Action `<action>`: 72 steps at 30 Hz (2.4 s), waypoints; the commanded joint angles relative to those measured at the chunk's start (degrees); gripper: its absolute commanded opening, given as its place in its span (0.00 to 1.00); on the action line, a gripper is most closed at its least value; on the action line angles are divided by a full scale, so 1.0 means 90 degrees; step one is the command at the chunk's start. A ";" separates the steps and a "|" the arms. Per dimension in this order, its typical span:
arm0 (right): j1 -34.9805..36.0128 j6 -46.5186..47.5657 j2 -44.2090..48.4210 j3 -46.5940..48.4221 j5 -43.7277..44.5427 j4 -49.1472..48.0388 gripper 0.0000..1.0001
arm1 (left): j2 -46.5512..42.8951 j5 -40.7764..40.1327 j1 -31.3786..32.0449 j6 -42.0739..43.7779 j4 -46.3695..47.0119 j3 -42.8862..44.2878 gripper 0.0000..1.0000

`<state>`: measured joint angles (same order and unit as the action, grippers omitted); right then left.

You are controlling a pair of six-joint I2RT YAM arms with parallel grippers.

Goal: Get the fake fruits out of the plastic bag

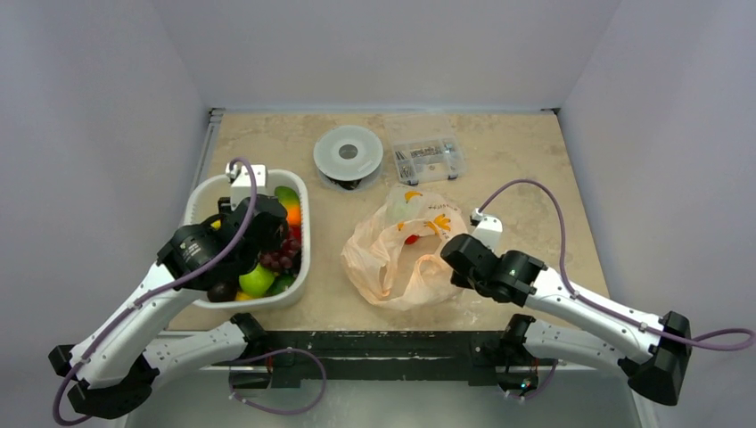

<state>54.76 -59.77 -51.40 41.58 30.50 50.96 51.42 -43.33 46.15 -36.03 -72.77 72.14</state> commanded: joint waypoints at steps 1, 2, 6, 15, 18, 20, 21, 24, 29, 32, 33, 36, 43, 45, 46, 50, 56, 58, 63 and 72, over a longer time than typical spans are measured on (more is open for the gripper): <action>0.0019 0.0161 -0.0041 0.0345 0.0138 -0.0142 0.00 | -0.0238 -0.0229 -0.0025 -0.0396 -0.0058 -0.0009 0.61; 0.0019 0.0194 -0.0041 0.0338 0.0113 -0.0203 0.00 | -0.0282 -0.0237 -0.0023 -0.0376 -0.0054 -0.0001 0.66; 0.0019 0.0241 -0.0026 0.0374 0.0087 -0.0174 0.00 | -0.0401 0.0116 -0.0030 -0.0236 0.0046 0.0202 0.76; 0.0016 0.0358 0.0056 0.0255 -0.0176 -0.0376 0.00 | -0.0415 0.3144 -0.0030 0.0202 0.2051 -0.0145 0.77; 0.0019 0.0357 0.0028 0.0317 -0.0203 -0.0286 0.00 | -0.0172 0.3639 -0.0021 0.0088 0.2451 -0.0324 0.76; 0.0019 0.0349 0.0059 0.0314 -0.0195 -0.0283 0.00 | -0.0018 0.3461 -0.0026 0.0033 0.2410 -0.0335 0.74; 0.0019 0.0381 0.0079 0.0319 -0.0203 -0.0286 0.00 | 0.0063 0.3222 -0.0027 -0.0001 0.2342 -0.0355 0.73; 0.0019 0.0378 0.0164 0.0331 -0.0177 -0.0235 0.00 | 0.0346 0.2401 -0.0030 -0.0240 0.1855 -0.0328 0.63; 0.0019 0.0405 0.0219 0.0291 -0.0166 -0.0354 0.00 | 0.0437 0.2121 -0.0288 -0.0533 0.2051 -0.0892 0.48; 0.0019 0.0432 0.0147 0.0306 -0.0154 -0.0369 0.00 | 0.0433 0.2354 -0.0552 -0.0634 0.2554 -0.1442 0.43; 0.0019 0.0451 0.0107 0.0316 -0.0160 -0.0364 0.00 | 0.0480 0.2434 -0.0664 -0.0680 0.2647 -0.1577 0.43; 0.0018 0.0441 0.0053 0.0370 -0.0138 -0.0298 0.00 | 0.0619 0.2598 -0.1052 -0.0785 0.2856 -0.1925 0.40; 0.0020 0.0410 0.0182 0.0305 -0.0144 -0.0332 0.00 | 0.0654 0.1683 -0.1267 -0.1250 0.2448 -0.2260 0.41; 0.0019 0.0437 0.0168 0.0285 -0.0161 -0.0384 0.00 | 0.0577 0.1899 -0.1270 -0.1217 0.2435 -0.2243 0.43; 0.0019 0.0466 0.0144 0.0282 -0.0200 -0.0409 0.00 | 0.0510 0.2071 -0.1270 -0.1150 0.2453 -0.2213 0.45; 0.0019 0.0516 -0.0007 0.0301 -0.0354 -0.0419 0.00 | 0.0162 0.3131 -0.1267 -0.0769 0.2858 -0.1985 0.58; 0.0019 0.0691 -0.0069 0.0272 -0.0421 -0.0368 0.00 | 0.0302 0.6029 -0.1181 -0.0523 0.4337 -0.1769 0.66; 0.0018 0.0662 -0.0094 0.0294 -0.0465 -0.0266 0.00 | 0.0542 0.6351 -0.0765 -0.0544 0.4799 -0.1695 0.67; 0.0020 0.0586 -0.0158 0.0336 -0.0701 -0.0111 0.00 | 0.1645 0.6068 0.0490 -0.0458 0.5235 -0.1160 0.63; 0.0020 0.0586 0.0134 0.0211 -0.0769 -0.0282 0.00 | 0.3918 0.4861 0.1222 -0.0364 0.5224 -0.0222 0.36</action>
<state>54.76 -54.57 -51.77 42.50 23.68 49.25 80.99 7.29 55.09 -40.84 -26.28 64.79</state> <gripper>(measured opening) 0.005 0.378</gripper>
